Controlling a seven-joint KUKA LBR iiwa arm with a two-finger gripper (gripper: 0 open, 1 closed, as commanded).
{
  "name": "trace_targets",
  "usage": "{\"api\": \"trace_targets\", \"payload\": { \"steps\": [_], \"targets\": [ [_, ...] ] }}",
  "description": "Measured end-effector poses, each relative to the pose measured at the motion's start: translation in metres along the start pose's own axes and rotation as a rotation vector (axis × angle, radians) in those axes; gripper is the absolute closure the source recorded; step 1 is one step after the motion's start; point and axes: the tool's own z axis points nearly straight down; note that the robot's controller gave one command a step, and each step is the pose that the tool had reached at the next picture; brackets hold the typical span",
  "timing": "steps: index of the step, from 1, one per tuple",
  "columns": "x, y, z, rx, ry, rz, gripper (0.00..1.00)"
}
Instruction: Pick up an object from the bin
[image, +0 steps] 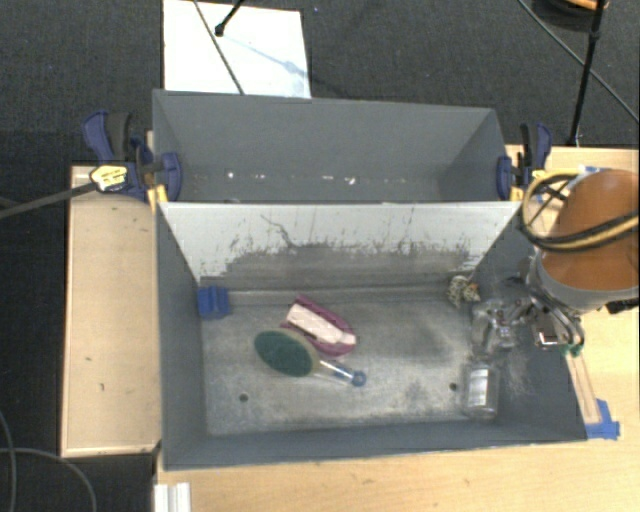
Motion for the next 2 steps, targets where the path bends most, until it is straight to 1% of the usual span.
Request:
{"api": "trace_targets", "payload": {
  "steps": [1, 2],
  "targets": [
    [-0.033, -0.001, -0.146, 0.004, -0.009, -0.186, 1.00],
    [0.006, 0.009, -0.093, -0.003, 0.005, -0.589, 1.00]
  ]
}}
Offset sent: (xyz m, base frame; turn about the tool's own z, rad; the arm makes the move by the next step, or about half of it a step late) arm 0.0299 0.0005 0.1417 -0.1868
